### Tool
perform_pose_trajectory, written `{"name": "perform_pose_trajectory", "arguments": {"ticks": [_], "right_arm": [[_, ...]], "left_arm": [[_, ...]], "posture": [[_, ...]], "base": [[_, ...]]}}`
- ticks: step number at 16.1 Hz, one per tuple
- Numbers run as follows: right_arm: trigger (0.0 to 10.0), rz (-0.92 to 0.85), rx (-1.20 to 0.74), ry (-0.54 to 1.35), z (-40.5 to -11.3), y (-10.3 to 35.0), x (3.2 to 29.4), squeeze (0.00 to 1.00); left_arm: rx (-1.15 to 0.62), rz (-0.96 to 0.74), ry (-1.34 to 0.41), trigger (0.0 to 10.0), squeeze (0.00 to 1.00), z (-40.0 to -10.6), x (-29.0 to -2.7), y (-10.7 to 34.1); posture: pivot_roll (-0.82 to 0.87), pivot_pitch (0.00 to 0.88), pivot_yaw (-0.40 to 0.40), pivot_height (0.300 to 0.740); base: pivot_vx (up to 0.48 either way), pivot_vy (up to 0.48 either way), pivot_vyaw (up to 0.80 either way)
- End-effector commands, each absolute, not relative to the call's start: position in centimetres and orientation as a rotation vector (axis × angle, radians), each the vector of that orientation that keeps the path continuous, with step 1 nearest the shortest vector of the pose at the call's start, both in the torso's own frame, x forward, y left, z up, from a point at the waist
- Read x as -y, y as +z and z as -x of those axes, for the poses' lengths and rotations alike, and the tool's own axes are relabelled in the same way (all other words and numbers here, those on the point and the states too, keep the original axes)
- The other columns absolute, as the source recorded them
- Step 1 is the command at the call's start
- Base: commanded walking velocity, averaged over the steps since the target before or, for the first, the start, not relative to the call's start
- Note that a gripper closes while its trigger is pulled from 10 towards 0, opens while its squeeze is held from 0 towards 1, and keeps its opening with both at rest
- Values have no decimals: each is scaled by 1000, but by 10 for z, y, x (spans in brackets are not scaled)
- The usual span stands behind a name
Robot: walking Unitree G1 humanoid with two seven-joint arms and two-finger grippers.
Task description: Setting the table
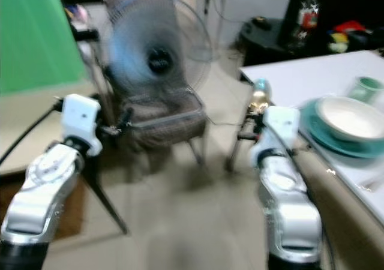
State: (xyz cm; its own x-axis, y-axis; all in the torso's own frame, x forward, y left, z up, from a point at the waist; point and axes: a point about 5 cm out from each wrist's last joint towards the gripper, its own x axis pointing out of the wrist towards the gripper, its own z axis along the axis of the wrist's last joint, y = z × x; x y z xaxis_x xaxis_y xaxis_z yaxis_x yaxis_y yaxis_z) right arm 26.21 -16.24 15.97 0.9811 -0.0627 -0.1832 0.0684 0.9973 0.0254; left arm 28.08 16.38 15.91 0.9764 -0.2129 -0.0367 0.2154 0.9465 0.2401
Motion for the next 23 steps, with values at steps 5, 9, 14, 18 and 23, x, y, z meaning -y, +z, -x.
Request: {"name": "perform_pose_trajectory", "arguments": {"ticks": [5, 9, 14, 18, 23], "right_arm": [[10000, -34, -161, -97, -263, 164, 167, 0], [10000, -21, -170, -89, -262, 163, 168, 0], [10000, -41, -157, -90, -266, 166, 163, 0], [10000, -35, -173, -91, -264, 162, 164, 0], [10000, -18, -192, -122, -264, 160, 171, 0]], "left_arm": [[-4, -251, -255, 10000, 0, -283, -155, 159], [-7, -254, -239, 10000, 0, -283, -158, 156], [-22, -251, -232, 10000, 0, -292, -161, 159], [-34, -268, -224, 10000, 0, -292, -168, 157], [-27, -260, -239, 10000, 0, -297, -165, 159]], "posture": [[51, 0, 53, 740], [48, 0, 53, 740], [49, 0, 55, 740], [43, 0, 64, 740], [28, 0, 59, 740]], "base": [[0, -480, -320], [0, -456, -800], [0, 106, -160], [0, 480, -800], [0, 480, -320]]}}
